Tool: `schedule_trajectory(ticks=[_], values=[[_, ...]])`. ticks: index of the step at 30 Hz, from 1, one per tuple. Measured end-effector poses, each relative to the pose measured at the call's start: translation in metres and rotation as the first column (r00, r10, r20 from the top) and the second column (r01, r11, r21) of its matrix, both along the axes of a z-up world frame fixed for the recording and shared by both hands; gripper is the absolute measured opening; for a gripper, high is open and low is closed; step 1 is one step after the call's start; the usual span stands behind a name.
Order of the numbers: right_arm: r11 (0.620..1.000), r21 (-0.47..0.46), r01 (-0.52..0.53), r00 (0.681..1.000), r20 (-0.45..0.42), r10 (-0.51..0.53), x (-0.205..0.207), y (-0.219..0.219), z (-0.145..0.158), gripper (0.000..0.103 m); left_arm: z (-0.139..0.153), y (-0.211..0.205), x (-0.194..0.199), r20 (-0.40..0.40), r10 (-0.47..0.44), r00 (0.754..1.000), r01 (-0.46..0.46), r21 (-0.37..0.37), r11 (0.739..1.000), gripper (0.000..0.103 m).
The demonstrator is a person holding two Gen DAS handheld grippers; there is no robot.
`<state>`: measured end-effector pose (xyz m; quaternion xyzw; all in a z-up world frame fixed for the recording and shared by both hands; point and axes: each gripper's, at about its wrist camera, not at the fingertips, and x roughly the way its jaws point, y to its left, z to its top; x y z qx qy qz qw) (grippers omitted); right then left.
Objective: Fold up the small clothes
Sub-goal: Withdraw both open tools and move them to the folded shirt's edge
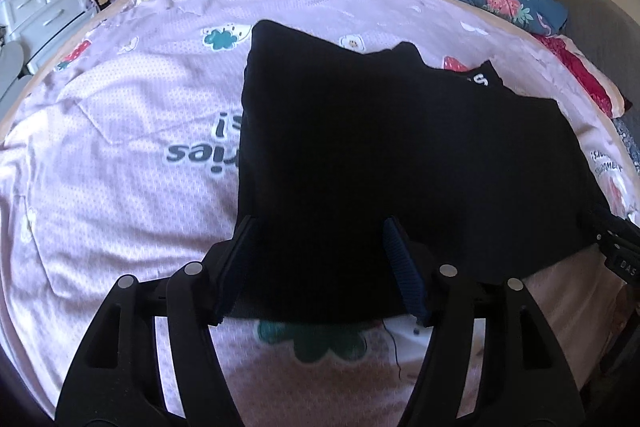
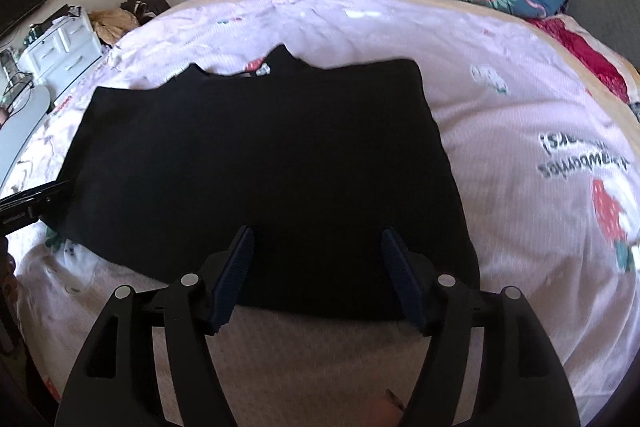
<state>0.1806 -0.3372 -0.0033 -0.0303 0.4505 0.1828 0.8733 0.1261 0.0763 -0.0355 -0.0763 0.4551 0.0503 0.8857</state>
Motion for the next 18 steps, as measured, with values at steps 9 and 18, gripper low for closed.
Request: schedule_trajectory(ticks=[9,18], values=[[1.0,0.013,0.027,0.999,0.017,-0.027,-0.012,-0.005,-0.003,0.069,-0.003,-0.005,-0.011,-0.001,-0.006,1.0,0.006,0.034,0.999,0.058],[0.995,0.088,0.046,0.993,0.101,-0.055,-0.03,-0.013,0.016,0.097,0.009,-0.003,-0.027,0.037,0.007,0.999,-0.008,0.022,1.0,0.078]])
